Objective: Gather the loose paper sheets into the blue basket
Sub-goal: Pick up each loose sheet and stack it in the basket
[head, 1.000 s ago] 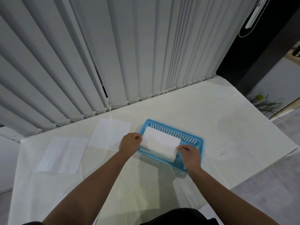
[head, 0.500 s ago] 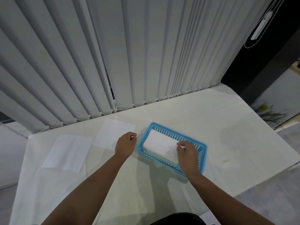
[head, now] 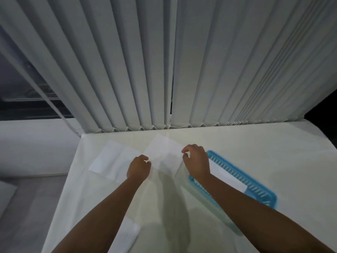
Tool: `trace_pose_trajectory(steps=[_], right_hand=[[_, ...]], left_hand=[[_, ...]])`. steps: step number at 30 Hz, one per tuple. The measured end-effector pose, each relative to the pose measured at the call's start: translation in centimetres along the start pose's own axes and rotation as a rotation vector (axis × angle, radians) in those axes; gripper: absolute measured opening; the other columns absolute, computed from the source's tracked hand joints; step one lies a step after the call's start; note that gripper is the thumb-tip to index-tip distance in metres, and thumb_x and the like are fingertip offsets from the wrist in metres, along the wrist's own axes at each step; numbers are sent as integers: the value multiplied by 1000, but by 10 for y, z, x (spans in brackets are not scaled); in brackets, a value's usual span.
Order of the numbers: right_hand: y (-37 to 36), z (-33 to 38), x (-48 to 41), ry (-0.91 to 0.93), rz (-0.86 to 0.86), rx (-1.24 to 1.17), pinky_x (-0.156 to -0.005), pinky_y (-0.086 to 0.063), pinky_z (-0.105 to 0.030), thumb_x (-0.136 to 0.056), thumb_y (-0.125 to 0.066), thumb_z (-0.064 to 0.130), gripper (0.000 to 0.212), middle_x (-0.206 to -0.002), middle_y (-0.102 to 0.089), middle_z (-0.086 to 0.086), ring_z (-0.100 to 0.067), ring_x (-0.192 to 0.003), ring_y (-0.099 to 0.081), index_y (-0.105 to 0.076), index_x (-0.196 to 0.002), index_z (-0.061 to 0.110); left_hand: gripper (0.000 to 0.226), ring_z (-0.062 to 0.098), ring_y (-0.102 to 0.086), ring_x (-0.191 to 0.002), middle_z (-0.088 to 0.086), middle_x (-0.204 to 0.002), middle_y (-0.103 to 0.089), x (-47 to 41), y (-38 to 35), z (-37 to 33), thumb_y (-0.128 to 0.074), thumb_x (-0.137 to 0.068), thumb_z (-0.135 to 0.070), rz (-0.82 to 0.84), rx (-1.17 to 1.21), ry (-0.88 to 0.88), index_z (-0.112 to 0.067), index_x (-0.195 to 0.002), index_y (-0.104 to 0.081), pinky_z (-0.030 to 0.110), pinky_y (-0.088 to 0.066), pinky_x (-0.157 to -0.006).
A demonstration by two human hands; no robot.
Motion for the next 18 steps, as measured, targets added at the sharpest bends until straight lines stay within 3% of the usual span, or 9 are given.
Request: trace_pose_trajectory(steps=[10,18], right_hand=[[-67,39,-92,86,231,145,-88,-42,-36,-88,-51,15,25,-109,-67,1,-24,-106,-52,-67,-106,20],[-106,36,-138,113,354,311,-96,-41,-38,-89,-52,21,45,-130,-59,-6,-28,-119,-49,-54,-134,21]], left_hand=[[33,20,-54,-118,1,-121,-61,-41,9,18,-54,-91,-32,-27,-92,14,-23,-122,-59,35,-48,-94],[39,20,-55,-115,-2,-121,-59,-55,-2,14,-55,-88,-38,-49,-162,4,-24,-125,-54,36,-49,-89]])
Point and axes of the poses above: each hand's wrist, its own x-axis away from the middle knuckle, its own y-axis out of the back of the hand, z = x × y, the point moved 1 cm from there along -x, towards the middle knuckle
